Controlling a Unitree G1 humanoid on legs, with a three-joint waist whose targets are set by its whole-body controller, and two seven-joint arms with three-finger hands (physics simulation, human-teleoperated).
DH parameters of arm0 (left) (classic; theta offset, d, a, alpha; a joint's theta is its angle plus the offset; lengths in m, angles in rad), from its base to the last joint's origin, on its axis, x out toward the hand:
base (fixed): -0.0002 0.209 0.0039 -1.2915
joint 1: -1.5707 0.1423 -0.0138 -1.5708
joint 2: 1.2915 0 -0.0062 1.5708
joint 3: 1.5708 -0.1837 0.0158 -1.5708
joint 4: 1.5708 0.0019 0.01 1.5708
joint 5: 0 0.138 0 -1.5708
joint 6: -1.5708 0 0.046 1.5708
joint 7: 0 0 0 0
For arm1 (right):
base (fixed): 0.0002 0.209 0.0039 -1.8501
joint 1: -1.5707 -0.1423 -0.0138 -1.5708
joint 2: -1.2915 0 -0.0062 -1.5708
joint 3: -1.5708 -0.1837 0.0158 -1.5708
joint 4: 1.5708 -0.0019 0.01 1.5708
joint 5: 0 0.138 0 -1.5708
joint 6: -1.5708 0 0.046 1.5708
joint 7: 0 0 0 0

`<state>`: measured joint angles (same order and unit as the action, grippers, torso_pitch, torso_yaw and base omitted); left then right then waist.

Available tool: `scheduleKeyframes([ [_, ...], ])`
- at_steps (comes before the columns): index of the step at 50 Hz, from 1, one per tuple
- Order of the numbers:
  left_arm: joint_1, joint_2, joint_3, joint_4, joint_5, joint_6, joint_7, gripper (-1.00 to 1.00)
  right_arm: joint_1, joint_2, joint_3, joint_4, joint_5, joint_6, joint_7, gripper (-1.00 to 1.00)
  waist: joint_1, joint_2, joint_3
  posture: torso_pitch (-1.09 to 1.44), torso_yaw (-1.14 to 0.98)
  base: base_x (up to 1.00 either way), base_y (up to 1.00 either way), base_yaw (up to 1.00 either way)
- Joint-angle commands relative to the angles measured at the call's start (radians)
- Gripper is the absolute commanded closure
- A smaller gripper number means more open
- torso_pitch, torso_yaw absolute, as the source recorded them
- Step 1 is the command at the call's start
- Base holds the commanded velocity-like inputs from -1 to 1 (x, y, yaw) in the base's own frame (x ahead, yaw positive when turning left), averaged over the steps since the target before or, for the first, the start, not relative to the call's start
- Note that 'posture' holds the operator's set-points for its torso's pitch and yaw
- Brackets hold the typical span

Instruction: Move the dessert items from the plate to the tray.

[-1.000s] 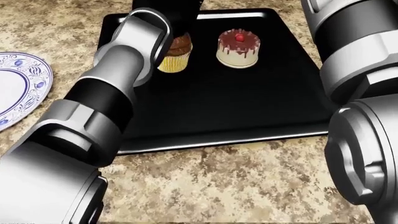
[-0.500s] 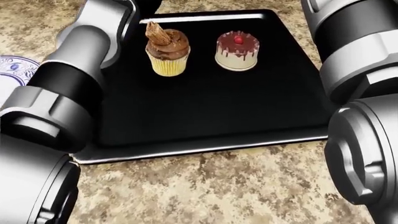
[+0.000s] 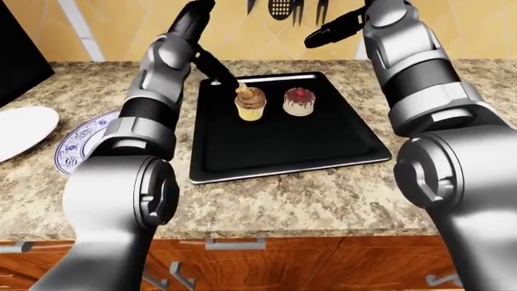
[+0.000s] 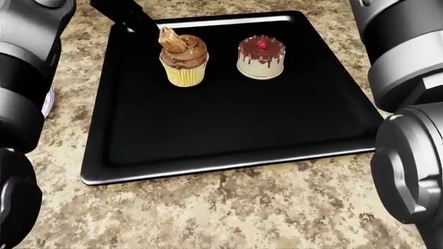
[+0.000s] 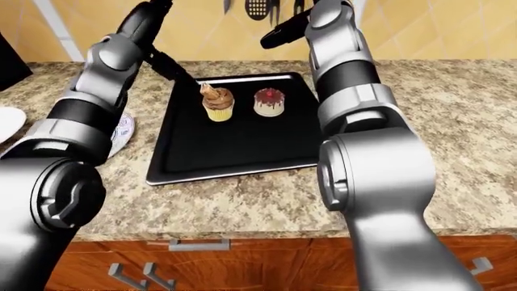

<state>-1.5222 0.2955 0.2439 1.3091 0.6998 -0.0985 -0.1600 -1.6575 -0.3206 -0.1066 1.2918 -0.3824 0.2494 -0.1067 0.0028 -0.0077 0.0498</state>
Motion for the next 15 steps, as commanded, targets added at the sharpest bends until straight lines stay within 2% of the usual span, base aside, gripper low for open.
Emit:
scheduleKeyframes([
  [1, -0.051, 0.025, -0.009, -0.061, -0.115, -0.049, -0.002, -1.0, -0.042, -0.014, -0.002, -0.04, 0.001, -0.023, -0.009, -1.0, 0.0, 0.002, -0.039, 0.0, 0.0, 0.0, 0.0, 0.0],
  [4, -0.066, 0.058, -0.011, -0.078, -0.216, -0.039, -0.017, -1.0, -0.045, -0.033, -0.017, -0.044, 0.017, -0.015, -0.01, -1.0, 0.0, 0.003, -0.037, 0.0, 0.0, 0.0, 0.0, 0.0],
  [7, -0.054, 0.102, -0.041, -0.089, -0.26, -0.031, -0.007, -1.0, -0.057, -0.073, -0.037, -0.063, 0.044, -0.004, -0.001, -1.0, 0.0, 0.003, -0.035, 0.0, 0.0, 0.0, 0.0, 0.0],
  [8, -0.061, 0.114, -0.021, -0.09, -0.302, -0.019, -0.005, -1.0, -0.064, -0.091, -0.048, -0.073, 0.06, 0.001, 0.003, -1.0, 0.001, 0.003, -0.034, 0.0, 0.0, 0.0, 0.0, 0.0],
  [10, -0.056, 0.137, -0.03, -0.098, -0.339, -0.022, -0.018, -1.0, -0.069, -0.117, -0.054, -0.087, 0.078, 0.004, 0.014, -1.0, 0.002, 0.004, -0.033, 0.0, 0.0, 0.0, 0.0, 0.0],
  [11, -0.054, 0.148, -0.018, -0.105, -0.375, -0.034, -0.031, -1.0, -0.074, -0.134, -0.064, -0.098, 0.095, 0.009, 0.027, -1.0, 0.002, 0.005, -0.032, 0.0, 0.0, 0.0, 0.0, 0.0],
  [15, -0.035, 0.192, -0.024, -0.132, -0.452, -0.031, -0.068, -1.0, -0.084, -0.172, -0.058, -0.147, 0.122, 0.037, 0.056, -1.0, 0.002, 0.007, -0.028, 0.0, 0.0, 0.0, 0.0, 0.0],
])
